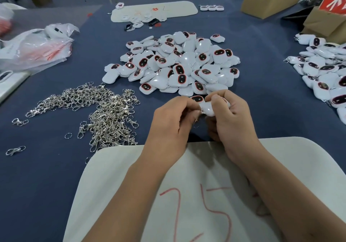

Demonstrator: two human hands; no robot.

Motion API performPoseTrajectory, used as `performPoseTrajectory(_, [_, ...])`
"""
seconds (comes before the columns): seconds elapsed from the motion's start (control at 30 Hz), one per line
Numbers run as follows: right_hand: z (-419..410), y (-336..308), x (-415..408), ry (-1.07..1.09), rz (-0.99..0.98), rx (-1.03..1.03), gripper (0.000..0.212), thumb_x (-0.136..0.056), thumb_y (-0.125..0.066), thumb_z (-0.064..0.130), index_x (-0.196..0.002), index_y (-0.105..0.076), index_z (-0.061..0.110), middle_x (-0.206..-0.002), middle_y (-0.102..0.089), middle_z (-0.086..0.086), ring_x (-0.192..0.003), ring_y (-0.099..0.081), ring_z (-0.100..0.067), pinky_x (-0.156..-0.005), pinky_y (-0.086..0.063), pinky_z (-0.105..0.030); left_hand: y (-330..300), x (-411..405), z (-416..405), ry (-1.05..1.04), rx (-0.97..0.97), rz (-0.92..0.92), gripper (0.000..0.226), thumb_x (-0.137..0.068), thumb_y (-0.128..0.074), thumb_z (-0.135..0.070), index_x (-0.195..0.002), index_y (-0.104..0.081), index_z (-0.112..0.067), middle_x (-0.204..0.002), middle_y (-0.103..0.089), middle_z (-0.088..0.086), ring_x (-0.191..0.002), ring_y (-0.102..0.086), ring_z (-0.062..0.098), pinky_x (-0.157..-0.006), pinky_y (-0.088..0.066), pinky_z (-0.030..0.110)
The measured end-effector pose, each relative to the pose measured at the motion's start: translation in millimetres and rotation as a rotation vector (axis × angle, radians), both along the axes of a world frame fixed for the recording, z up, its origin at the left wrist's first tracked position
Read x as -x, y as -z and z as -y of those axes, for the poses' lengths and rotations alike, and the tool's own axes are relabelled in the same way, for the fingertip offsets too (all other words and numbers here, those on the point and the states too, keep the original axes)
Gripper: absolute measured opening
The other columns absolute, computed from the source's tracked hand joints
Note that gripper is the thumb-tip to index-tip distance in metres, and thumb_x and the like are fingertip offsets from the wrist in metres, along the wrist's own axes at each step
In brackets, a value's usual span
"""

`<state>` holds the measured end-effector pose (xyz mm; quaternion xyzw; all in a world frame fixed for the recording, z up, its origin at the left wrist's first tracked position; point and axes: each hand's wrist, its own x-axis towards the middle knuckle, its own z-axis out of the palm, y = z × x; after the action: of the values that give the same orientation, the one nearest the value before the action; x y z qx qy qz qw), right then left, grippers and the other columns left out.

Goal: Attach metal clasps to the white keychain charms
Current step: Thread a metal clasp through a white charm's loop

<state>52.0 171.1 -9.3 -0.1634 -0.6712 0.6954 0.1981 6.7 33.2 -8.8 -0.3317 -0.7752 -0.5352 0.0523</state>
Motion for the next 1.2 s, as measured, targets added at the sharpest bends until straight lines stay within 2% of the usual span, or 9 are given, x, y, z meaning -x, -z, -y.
performPoseTrajectory(0.13, [-1,-2,-1,-0.042,-0.016,0.108,0.029,-0.101,-0.042,0.009,-0.082,-0.061,0.020,-0.056,-0.030,0.000,-0.044,-0.024,-0.013,-0.042,-0.024,-0.020,3,1,1,0.016,-0.048,0.060,0.019,-0.088,-0.070,0.004,-0.100,-0.072,-0.011,-0.094,-0.072,-0.005,-0.089,-0.069,0.011,-0.080,-0.056,0.022])
performPoseTrajectory(0.33, [-1,-2,-3,-0.100,-0.046,0.090,0.020,-0.098,-0.047,0.018,-0.083,-0.060,0.018,-0.059,-0.029,-0.005,-0.047,-0.021,-0.015,-0.045,-0.020,-0.023,1,2,4,-0.033,-0.006,-0.105,0.008,-0.089,-0.070,0.001,-0.092,-0.072,-0.006,-0.086,-0.069,0.000,-0.081,-0.064,0.010,-0.075,-0.051,0.023])
performPoseTrajectory(0.5, [1,-3,-4,-0.072,-0.136,-0.149,0.018,-0.098,-0.050,0.018,-0.085,-0.061,0.020,-0.058,-0.048,0.015,-0.047,-0.034,-0.007,-0.045,-0.030,-0.020,1,4,3,0.011,0.050,-0.168,0.005,-0.088,-0.071,0.003,-0.088,-0.067,-0.001,-0.087,-0.066,0.003,-0.080,-0.062,0.018,-0.074,-0.050,0.034])
performPoseTrajectory(0.63, [-2,-4,-6,-0.073,-0.185,-0.325,0.017,-0.099,-0.050,0.018,-0.096,-0.067,0.021,-0.073,-0.057,0.008,-0.062,-0.047,-0.004,-0.057,-0.039,-0.014,4,5,5,0.042,0.025,-0.005,0.007,-0.089,-0.070,0.000,-0.088,-0.069,-0.007,-0.078,-0.069,-0.001,-0.074,-0.066,0.014,-0.070,-0.054,0.030])
performPoseTrajectory(0.8, [-9,1,-8,-0.134,-0.098,-0.463,0.016,-0.106,-0.050,0.033,-0.116,-0.062,0.029,-0.076,-0.056,-0.013,-0.063,-0.047,-0.031,-0.055,-0.040,-0.040,5,13,6,-0.037,-0.150,0.323,0.013,-0.089,-0.074,-0.003,-0.081,-0.072,-0.013,-0.071,-0.071,0.006,-0.068,-0.067,0.029,-0.068,-0.056,0.040])
performPoseTrajectory(0.93, [-9,2,-7,-0.231,-0.142,-0.329,0.014,-0.108,-0.055,0.012,-0.113,-0.065,0.021,-0.062,-0.053,-0.011,-0.051,-0.044,-0.013,-0.049,-0.037,-0.023,2,18,9,-0.079,-0.281,0.419,0.009,-0.090,-0.070,0.005,-0.087,-0.070,-0.003,-0.074,-0.072,0.013,-0.063,-0.064,0.015,-0.061,-0.055,0.022])
performPoseTrajectory(1.03, [-10,2,-6,-0.278,-0.191,-0.226,0.013,-0.106,-0.055,0.001,-0.111,-0.066,0.006,-0.069,-0.054,-0.020,-0.057,-0.045,-0.015,-0.051,-0.038,-0.025,2,16,8,-0.077,-0.266,0.408,0.015,-0.088,-0.071,0.008,-0.090,-0.072,-0.007,-0.075,-0.072,0.014,-0.063,-0.064,0.014,-0.061,-0.056,0.024])
performPoseTrajectory(1.13, [-13,4,-5,-0.282,-0.205,-0.220,0.009,-0.104,-0.059,0.000,-0.104,-0.067,0.002,-0.069,-0.061,0.010,-0.060,-0.051,-0.005,-0.060,-0.041,-0.018,1,14,6,-0.073,-0.166,0.350,0.023,-0.086,-0.072,0.006,-0.086,-0.073,-0.016,-0.075,-0.073,0.009,-0.066,-0.066,0.022,-0.071,-0.062,0.042])
performPoseTrajectory(1.2, [-13,5,-5,-0.267,-0.191,-0.231,0.008,-0.103,-0.062,0.002,-0.097,-0.067,0.003,-0.069,-0.061,0.018,-0.060,-0.051,-0.002,-0.062,-0.040,-0.015,1,11,5,-0.078,-0.142,0.352,0.024,-0.086,-0.072,0.006,-0.085,-0.073,-0.018,-0.073,-0.072,0.010,-0.068,-0.068,0.034,-0.074,-0.061,0.053])
